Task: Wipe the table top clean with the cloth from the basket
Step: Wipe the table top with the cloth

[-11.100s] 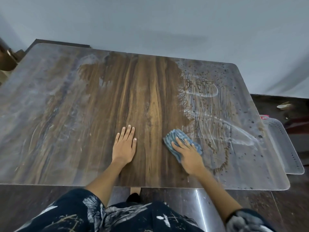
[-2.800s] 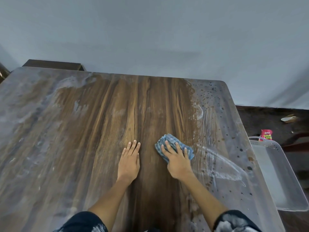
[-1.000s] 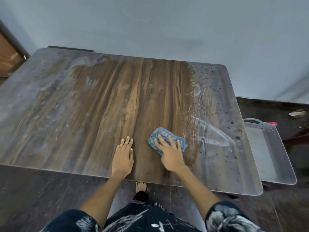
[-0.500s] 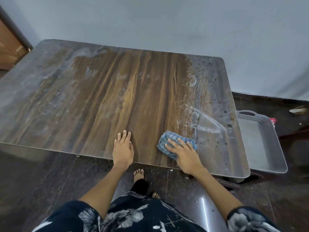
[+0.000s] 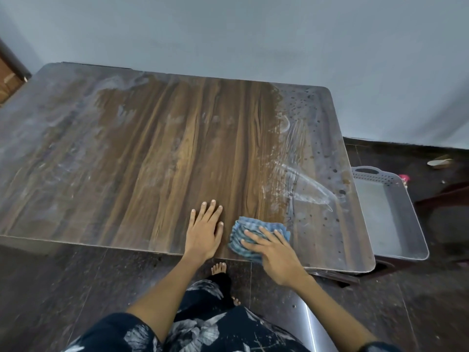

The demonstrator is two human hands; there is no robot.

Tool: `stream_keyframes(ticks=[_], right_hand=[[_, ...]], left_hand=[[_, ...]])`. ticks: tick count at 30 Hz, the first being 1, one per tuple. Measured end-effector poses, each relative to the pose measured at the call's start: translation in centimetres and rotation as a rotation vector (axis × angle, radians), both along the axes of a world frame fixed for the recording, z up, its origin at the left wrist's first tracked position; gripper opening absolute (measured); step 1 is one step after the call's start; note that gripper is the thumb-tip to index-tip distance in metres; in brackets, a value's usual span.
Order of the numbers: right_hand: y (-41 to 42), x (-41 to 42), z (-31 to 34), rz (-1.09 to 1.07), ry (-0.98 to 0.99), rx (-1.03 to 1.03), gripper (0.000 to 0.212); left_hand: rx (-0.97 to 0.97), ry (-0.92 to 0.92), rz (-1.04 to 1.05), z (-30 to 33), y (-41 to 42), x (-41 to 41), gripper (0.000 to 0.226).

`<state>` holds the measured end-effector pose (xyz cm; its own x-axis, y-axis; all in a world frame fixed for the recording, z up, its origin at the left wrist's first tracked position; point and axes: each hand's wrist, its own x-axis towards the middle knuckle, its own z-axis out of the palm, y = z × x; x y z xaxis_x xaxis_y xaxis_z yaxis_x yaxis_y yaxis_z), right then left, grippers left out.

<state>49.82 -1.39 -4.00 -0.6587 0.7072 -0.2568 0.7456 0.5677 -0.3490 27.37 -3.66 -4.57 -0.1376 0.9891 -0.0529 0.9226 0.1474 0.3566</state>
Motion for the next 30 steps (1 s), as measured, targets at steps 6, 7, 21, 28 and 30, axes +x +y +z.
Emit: stream_keyframes(ticks=[6,7,21,28,30], right_hand=[[7.0,-1.5,1.0,-0.212,-0.009,0.004,0.056],[8.3,-2.0,1.1,-0.233,-0.006,0.009,0.054],[24.4,-6.1,1.5,-0.418,-0.014,0.036,0.055],[33.2,-6.6,1.9,-0.428,0.01,0.044,0.053],[36.5,-7.0,1.9,-0.429,0.016,0.054,0.053]], left_hand=[[-0.037,0.034,-0.073,0.2,5.7,0.2,0.051],[-0.041,0.033,-0.082,0.3,6.9,0.1,0.052],[-0.077,0.062,-0.2,0.4,24.8,-1.5,0.06],[-0.062,0.046,-0.127,0.7,33.2,-1.1,0.06],[-0.048,0.05,-0.092,0.6,36.2,-1.2,0.059]])
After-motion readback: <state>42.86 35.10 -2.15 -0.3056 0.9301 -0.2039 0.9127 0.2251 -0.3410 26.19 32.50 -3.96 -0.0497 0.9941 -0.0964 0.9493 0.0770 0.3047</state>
